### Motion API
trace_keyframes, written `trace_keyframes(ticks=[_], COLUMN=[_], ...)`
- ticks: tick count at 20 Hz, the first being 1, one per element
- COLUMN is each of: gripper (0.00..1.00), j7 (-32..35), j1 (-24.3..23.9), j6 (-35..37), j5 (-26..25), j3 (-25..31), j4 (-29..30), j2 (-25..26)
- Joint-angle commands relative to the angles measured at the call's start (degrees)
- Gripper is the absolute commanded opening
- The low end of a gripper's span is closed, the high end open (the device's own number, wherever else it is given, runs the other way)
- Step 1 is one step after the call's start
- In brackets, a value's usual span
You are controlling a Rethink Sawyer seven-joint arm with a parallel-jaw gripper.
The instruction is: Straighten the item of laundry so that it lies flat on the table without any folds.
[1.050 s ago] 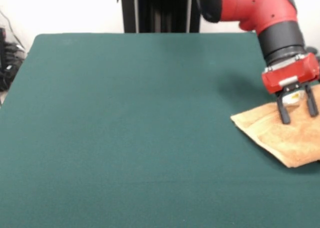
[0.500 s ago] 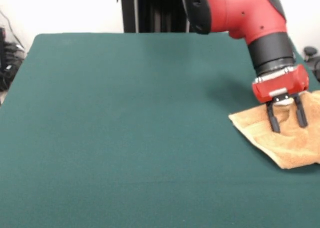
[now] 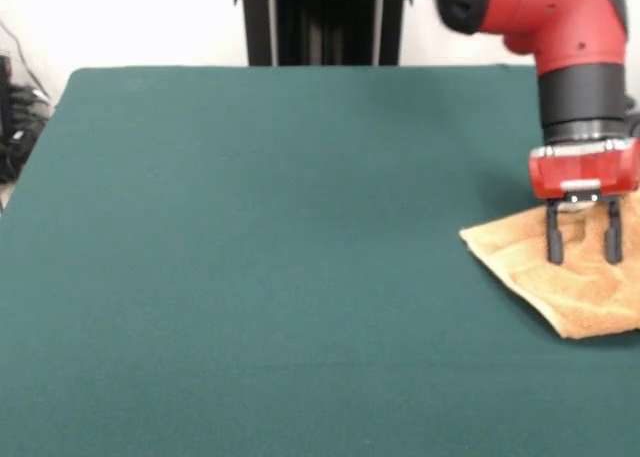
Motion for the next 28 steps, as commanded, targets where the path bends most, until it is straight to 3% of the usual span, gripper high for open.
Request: trace_keyframes(ticks=[1, 17, 28], gripper=[1.0, 1.0, 1.0], j7=[-4.72, -0.83, 0.71], j1=[3.66, 4.47, -1.01], j6=[29.07, 33.13, 27.33], j5=[1.76, -0.56, -1.33], j3=[-0.5, -1.9, 4.4], j4=[-0.8, -2.56, 1.11], j2=[9.16, 9.69, 8.24])
